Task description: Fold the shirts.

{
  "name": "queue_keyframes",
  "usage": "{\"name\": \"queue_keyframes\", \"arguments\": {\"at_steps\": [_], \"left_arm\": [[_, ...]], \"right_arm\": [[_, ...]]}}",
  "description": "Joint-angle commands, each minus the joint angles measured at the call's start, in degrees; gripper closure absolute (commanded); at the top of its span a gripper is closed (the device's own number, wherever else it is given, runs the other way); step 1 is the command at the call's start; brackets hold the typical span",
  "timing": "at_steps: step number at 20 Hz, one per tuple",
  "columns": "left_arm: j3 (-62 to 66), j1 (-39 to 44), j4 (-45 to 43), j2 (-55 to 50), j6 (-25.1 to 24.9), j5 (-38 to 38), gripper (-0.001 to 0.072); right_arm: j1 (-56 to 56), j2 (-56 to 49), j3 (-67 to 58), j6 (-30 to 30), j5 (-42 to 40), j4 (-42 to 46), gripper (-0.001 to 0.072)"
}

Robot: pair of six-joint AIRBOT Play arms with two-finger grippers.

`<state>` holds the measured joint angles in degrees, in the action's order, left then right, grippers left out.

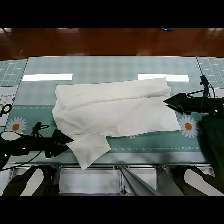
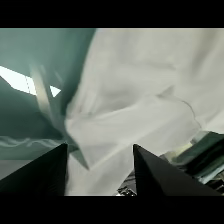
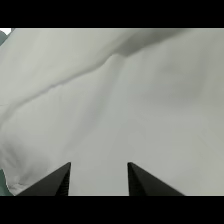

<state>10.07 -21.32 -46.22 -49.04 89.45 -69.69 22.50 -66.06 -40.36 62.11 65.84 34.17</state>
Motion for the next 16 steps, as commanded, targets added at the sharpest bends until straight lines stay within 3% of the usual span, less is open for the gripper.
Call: {"name": "queue_keyframes", "arguments": {"at_steps": [1,2,3,6,10,16], "left_arm": [[-3.0,7.7,5.4,0.2,0.0,11.7,0.0335],[-2.9,10.4,6.6,0.2,-0.1,15.0,0.0632],[-2.5,12.6,8.3,0.2,-0.5,17.6,0.0695],[-0.4,15.2,9.4,0.2,-0.6,18.4,0.0693],[0.5,15.3,9.4,0.2,-1.8,16.8,0.0694],[0.5,15.3,9.4,0.2,-1.9,15.5,0.0693]], "right_arm": [[0.0,0.6,0.4,0.7,-0.1,-0.7,0.0298],[0.1,0.6,0.4,1.0,0.0,-0.6,0.0298],[0.3,0.6,0.4,1.0,0.4,-0.6,0.0298],[6.9,1.6,0.4,1.9,3.3,2.1,0.0298],[16.0,3.3,1.3,16.8,7.7,27.1,0.0298],[16.0,2.3,4.8,17.9,9.4,34.2,0.0298]]}}
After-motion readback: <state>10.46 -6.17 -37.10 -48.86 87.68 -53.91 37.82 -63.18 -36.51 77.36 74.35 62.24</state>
